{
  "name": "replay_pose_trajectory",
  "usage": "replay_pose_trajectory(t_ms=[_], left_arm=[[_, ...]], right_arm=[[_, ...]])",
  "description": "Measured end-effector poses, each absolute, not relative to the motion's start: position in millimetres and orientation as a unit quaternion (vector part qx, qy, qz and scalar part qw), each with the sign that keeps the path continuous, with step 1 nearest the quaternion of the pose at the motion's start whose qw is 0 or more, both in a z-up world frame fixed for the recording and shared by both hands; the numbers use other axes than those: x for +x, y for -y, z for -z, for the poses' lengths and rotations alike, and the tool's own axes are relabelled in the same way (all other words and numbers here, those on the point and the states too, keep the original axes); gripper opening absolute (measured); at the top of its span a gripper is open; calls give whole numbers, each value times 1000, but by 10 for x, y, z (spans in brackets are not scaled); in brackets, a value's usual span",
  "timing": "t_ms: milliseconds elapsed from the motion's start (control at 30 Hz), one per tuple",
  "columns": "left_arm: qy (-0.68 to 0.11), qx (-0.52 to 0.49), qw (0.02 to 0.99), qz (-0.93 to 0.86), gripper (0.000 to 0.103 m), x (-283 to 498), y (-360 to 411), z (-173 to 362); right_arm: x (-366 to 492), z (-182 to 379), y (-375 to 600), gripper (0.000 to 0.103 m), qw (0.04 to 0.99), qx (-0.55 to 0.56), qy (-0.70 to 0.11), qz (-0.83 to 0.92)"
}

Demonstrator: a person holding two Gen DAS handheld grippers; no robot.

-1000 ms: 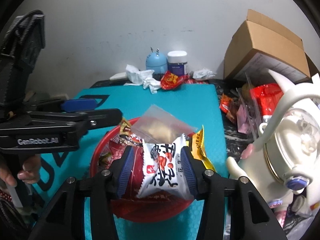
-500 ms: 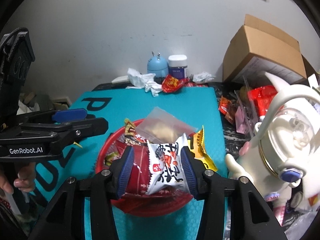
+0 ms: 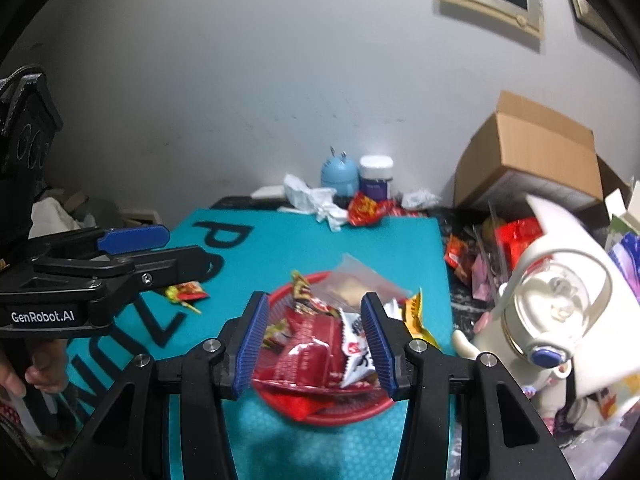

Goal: Organize snacks
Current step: 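Open both tools to drop the cracker bag and white packet into the basket, then move both open tools toward the red-gold packet and yellow lollipop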

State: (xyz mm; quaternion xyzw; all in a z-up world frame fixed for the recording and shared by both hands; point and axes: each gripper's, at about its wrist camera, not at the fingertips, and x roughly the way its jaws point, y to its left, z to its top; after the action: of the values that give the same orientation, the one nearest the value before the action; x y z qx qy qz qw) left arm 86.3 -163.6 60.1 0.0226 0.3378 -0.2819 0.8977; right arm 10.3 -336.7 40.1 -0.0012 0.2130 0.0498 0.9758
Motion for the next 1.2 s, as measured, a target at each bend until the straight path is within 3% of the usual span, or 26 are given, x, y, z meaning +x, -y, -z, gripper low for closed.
replay_pose_trajectory(t_ms=[500, 1133, 1200], left_arm=[[-314, 17, 919, 236, 71, 280, 1148, -766], [-323, -21, 936, 139, 71, 181, 184, -602], [-325, -24, 937, 126, 71, 252, 90, -585]], right_arm=[[-232, -507, 2916, 48, 977, -34, -182, -108], [90, -379, 2003, 48, 954, -73, -204, -209], [175, -388, 1916, 56, 951, -79, -204, -217]])
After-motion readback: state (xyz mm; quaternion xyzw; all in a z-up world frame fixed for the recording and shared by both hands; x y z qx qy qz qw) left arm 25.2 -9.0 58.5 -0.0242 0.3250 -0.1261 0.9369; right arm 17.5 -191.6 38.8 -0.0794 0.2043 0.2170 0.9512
